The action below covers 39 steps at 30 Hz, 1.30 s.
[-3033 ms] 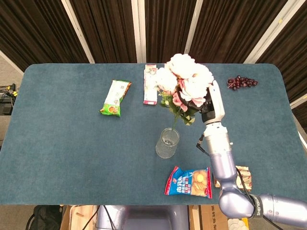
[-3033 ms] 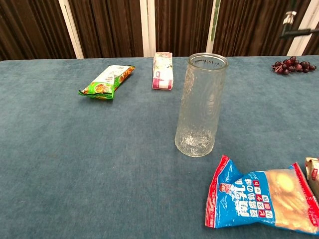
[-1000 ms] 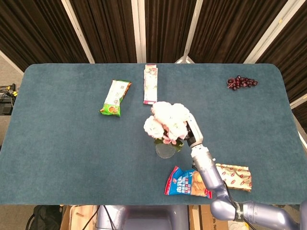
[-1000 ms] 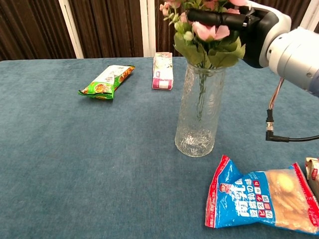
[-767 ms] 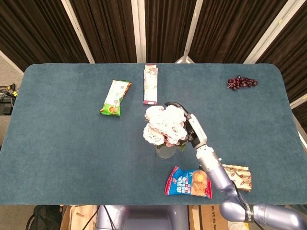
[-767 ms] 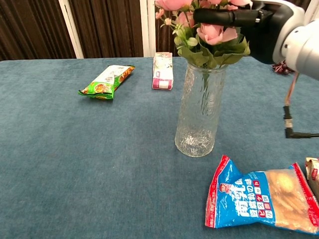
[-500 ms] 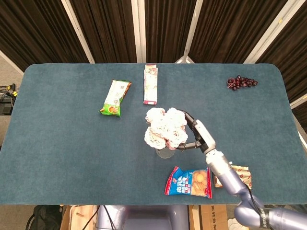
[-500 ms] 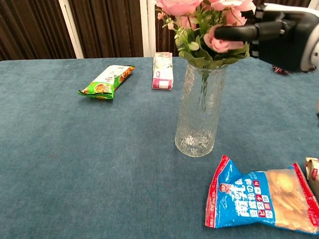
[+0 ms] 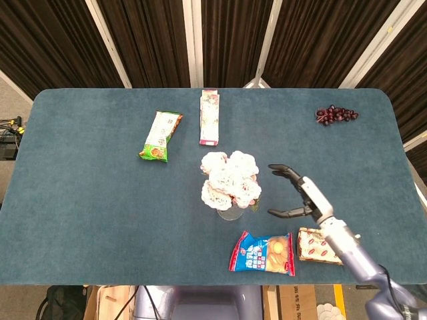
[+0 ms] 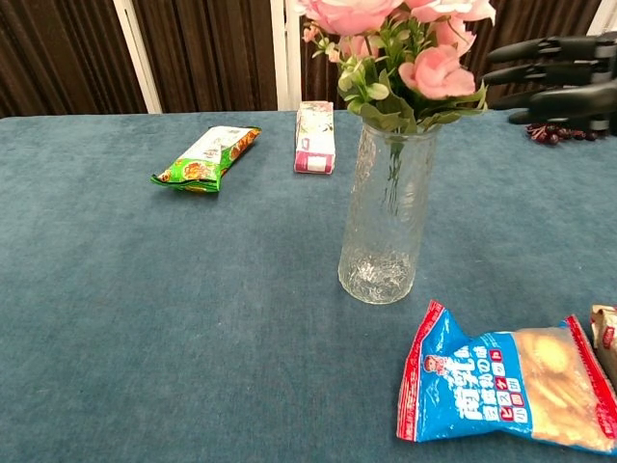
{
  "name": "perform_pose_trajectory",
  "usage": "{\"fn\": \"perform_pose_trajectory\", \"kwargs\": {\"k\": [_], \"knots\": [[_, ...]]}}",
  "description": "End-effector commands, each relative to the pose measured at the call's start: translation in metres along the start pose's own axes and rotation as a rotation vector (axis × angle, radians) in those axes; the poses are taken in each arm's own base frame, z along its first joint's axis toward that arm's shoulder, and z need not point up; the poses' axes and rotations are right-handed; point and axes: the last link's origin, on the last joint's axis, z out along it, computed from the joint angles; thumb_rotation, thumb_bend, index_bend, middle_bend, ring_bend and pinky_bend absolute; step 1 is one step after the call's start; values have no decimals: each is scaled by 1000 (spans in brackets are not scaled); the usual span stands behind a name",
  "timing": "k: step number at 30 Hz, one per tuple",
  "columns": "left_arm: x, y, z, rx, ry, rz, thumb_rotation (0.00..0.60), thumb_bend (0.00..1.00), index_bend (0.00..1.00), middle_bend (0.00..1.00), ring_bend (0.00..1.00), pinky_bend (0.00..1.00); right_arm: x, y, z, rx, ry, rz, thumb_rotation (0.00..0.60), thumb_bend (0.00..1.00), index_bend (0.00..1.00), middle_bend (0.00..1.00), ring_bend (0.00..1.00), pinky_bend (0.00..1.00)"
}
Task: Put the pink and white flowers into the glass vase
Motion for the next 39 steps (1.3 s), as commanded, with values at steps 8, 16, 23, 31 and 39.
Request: {"fn": "perform_pose_trajectory", "kwargs": {"k": [8,16,23,31,39], "knots": [[1,1,-3,-16,-4,-14,600,194,150,0,0,0,74,12,-99,-74,199,-477,600,128,226,144,138,63],[6,-2,-9,-42,-7,-25,600,194,150,0,0,0,86,25,-174,-111,378,-922,600,127,225,143,134,63],[9,-9,-9,-12,-13,-39,600,194,142,0,0,0,80,36,-198,-149,451,-1061,600,127,210,99,83,36],[4,-6,-2,-15,-37,-42,600,194,131,0,0,0,76,34,-202,-172,509,-1208,600,128,200,79,52,11],[2,-3,2,-31,-31,-41,600,194,107,0,0,0,73,40,-201,-188,494,-1239,600,128,199,78,52,11]]}}
